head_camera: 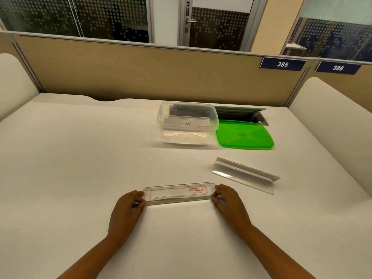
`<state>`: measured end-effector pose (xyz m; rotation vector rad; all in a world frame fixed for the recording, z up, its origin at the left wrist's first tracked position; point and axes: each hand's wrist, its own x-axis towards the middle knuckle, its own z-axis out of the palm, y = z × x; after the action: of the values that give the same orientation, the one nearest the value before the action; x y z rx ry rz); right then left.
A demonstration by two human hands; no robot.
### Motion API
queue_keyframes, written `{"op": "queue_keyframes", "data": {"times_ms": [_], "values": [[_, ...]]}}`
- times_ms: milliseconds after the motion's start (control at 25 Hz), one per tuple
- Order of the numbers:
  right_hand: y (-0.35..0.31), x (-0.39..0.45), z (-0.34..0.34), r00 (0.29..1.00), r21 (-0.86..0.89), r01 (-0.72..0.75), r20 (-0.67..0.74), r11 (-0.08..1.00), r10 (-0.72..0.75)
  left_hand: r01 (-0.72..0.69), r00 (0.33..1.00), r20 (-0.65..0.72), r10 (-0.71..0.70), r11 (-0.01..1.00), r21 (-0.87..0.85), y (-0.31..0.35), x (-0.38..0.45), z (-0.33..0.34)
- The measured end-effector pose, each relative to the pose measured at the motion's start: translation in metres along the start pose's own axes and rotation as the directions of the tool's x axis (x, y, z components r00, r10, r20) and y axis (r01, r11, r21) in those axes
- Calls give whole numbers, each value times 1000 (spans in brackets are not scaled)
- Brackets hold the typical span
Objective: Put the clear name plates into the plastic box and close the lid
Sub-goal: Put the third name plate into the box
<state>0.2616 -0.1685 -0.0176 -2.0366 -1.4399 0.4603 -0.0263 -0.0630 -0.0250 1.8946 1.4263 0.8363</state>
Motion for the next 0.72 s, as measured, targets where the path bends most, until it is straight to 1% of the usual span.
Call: {"op": "queue_keyframes", "data": {"times_ms": [120,280,360,560,720], "values": [[-8,6,-8,999,76,-39,-31,996,41,5,1000,2,-5,999,-40,3,6,-4],[-28,16,-22,982,263,-56,-160,963,101,86,993,-58,-100,974,-208,21,21,-4],[-38,23,-29,970,337,-62,-202,939,136,87,989,-93,-118,955,-283,35,33,-4],[-53,48,-39,959,407,-71,-223,911,175,37,995,-69,-66,935,-352,68,65,-8],[-64,74,-49,944,442,-79,-253,893,209,55,994,-63,-84,925,-376,93,91,-7]]}}
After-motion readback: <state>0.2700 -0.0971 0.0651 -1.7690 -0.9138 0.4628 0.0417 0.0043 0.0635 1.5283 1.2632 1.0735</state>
